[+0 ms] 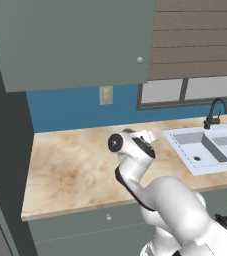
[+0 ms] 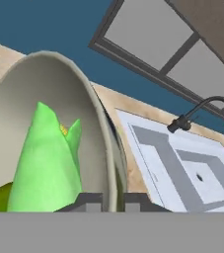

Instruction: Dump the corn and lime from the bowl so the bowl can be washed. Place the bowl in the sink after clearing the leftovers.

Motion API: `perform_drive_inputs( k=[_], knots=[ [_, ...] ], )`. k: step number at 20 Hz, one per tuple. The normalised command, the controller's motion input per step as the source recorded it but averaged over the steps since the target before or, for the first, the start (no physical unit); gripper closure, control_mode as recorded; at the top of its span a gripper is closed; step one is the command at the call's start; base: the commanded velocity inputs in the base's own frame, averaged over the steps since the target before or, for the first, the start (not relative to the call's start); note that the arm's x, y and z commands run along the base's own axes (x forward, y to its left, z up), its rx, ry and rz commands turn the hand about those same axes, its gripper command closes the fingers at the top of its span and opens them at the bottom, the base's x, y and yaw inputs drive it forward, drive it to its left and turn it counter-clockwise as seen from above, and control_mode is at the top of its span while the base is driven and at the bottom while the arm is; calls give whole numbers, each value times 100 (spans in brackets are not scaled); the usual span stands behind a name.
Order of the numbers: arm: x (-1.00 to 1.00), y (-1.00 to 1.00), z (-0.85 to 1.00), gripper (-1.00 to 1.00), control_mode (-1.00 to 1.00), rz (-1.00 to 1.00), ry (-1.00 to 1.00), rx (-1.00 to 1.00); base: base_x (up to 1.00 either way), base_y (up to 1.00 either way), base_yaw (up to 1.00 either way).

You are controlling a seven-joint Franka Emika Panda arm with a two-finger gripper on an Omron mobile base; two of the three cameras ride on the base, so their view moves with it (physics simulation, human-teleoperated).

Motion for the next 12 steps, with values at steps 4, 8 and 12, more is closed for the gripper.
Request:
perform_drive_inputs(
  k=[4, 8, 12],
  knots=[
    [1, 0, -25, 100, -100, 0, 6, -19, 0, 0, 0],
    [29, 0, -9, 100, -100, -2, 3, -9, 0, 0, 0],
    [23, 0, 0, 100, -100, -4, 0, -3, 0, 0, 0]
  ],
)
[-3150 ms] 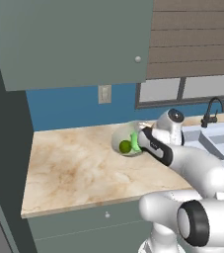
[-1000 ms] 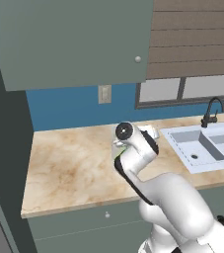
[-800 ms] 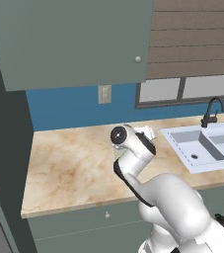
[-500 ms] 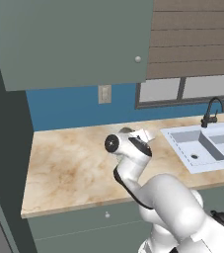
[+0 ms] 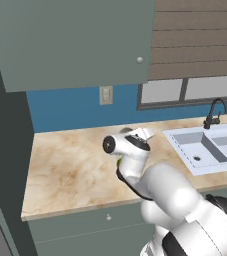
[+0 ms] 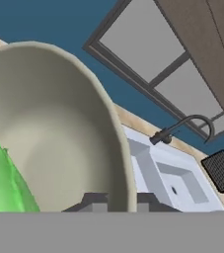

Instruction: Dump the corn and lime from the bowl so the bowl can be washed. Place the bowl in the sink after clearing the leftovers.

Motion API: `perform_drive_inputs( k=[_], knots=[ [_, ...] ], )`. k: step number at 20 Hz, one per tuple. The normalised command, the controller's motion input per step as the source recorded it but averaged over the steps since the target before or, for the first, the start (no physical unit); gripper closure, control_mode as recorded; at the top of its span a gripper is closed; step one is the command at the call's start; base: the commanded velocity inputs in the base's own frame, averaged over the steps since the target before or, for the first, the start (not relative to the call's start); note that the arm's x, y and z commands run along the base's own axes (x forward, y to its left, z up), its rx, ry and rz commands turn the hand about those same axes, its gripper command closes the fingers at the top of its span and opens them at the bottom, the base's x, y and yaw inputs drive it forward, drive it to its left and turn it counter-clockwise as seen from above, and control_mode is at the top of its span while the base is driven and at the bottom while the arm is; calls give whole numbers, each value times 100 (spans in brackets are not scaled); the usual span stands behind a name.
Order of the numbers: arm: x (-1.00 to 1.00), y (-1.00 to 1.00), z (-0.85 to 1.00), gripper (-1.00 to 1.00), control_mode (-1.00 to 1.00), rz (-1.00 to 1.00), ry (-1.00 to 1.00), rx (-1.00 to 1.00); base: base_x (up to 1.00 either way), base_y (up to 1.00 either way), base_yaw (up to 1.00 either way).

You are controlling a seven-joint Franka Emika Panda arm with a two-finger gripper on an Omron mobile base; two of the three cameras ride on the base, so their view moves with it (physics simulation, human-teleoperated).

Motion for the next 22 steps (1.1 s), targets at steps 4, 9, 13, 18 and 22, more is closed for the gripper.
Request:
perform_drive_inputs(
  k=[4, 9, 13, 18, 22],
  knots=[
    [1, 16, 0, 100, -100, -1, 0, -6, 0, 0, 0],
    [0, 29, 0, 100, -100, 0, 0, -13, 0, 0, 0],
    [0, 12, 0, 100, -100, 0, 0, -12, 0, 0, 0],
    [0, 0, 2, 100, -100, -4, 0, -6, 0, 0, 0],
    [0, -13, 14, 100, -100, -3, -1, -1, 0, 0, 0]
  ],
)
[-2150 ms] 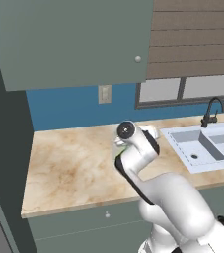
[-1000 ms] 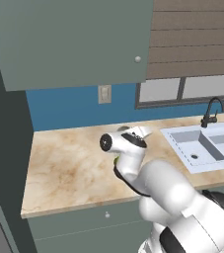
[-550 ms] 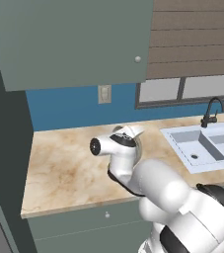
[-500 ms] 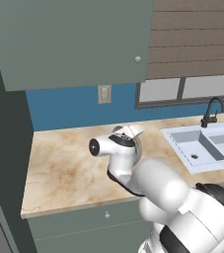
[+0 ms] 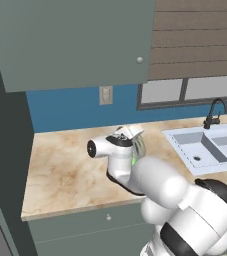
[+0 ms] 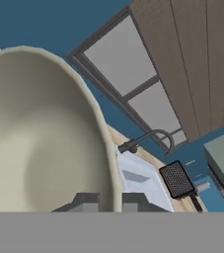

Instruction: Dump the corn and lime from the bowl so the bowl can be washed. Place the bowl in the sink after clearing the leftovers.

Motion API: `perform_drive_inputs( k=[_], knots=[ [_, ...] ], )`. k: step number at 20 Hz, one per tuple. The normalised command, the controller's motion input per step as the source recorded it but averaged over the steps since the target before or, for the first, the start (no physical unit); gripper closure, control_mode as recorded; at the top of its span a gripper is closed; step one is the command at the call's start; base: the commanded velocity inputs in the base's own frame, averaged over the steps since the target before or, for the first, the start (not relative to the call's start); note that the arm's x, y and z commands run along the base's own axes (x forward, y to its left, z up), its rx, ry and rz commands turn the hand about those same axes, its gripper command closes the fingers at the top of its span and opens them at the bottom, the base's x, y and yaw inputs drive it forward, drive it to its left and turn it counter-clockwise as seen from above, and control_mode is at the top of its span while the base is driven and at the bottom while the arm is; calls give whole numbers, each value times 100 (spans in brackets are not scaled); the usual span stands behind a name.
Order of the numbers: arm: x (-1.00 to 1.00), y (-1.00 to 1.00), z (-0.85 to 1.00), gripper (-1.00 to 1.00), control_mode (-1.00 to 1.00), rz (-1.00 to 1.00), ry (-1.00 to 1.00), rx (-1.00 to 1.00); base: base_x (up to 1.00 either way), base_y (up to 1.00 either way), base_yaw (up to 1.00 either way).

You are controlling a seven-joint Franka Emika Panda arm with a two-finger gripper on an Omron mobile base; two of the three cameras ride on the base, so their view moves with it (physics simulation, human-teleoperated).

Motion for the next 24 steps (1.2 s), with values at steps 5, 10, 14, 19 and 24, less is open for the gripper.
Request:
perform_drive_inputs(
  k=[5, 10, 14, 19, 24],
  knots=[
    [0, -10, 32, 100, -100, -4, -2, 0, 0, 0, 0],
    [0, -13, 14, 100, -100, -3, 0, 0, 0, 0, 0],
    [-6, -38, 0, 100, -100, 0, 0, 0, 0, 0, 0],
    [-13, -66, 1, 100, -100, 0, 0, 1, 0, 0, 0],
    [-16, -76, 19, 100, -100, 0, -1, 6, 0, 0, 0]
  ],
)
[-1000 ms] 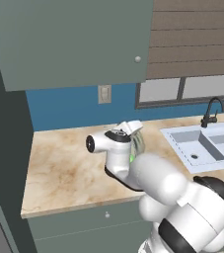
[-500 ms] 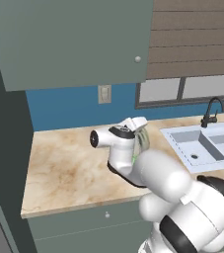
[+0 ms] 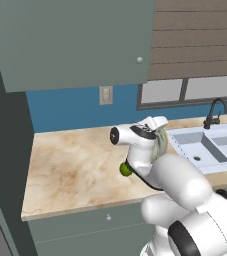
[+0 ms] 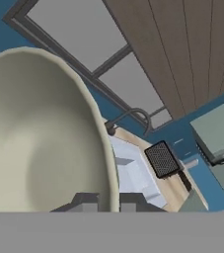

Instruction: Dump the corn and lime from the bowl so the bowl can be washed. Place the bowl in the sink after clearing the leftovers.

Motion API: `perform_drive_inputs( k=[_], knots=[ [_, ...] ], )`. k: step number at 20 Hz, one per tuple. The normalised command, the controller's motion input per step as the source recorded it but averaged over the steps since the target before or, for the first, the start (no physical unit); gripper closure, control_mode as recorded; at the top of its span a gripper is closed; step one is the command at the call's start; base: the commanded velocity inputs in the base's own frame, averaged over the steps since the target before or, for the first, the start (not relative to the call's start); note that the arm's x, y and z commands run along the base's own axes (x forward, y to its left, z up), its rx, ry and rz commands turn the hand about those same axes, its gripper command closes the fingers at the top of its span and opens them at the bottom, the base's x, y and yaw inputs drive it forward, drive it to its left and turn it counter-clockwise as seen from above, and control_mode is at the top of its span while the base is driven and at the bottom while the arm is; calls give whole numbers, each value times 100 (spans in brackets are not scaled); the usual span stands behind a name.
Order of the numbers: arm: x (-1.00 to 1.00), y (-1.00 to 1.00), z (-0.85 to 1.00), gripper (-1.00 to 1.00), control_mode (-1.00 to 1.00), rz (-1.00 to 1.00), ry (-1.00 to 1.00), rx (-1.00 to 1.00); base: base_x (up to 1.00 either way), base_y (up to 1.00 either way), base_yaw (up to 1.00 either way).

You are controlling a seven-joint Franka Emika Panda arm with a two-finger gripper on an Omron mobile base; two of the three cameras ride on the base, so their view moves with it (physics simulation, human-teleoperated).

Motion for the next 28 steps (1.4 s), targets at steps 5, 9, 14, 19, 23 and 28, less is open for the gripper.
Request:
perform_drive_inputs(
  k=[5, 9, 14, 19, 23, 28],
  knots=[
    [-6, -73, 24, 100, -100, 0, -1, 10, 0, 0, 0],
    [0, -76, 9, 100, -100, 0, 0, 20, 0, 0, 0],
    [0, -88, 0, 100, -100, 0, 0, 37, 0, 0, 0],
    [0, -76, 0, 100, -100, -1, 0, 51, 0, 0, 0],
    [0, -58, 0, 100, -100, -5, 0, 43, 0, 0, 0],
    [0, -14, -5, 100, -100, -3, 0, 17, 0, 0, 0]
  ],
)
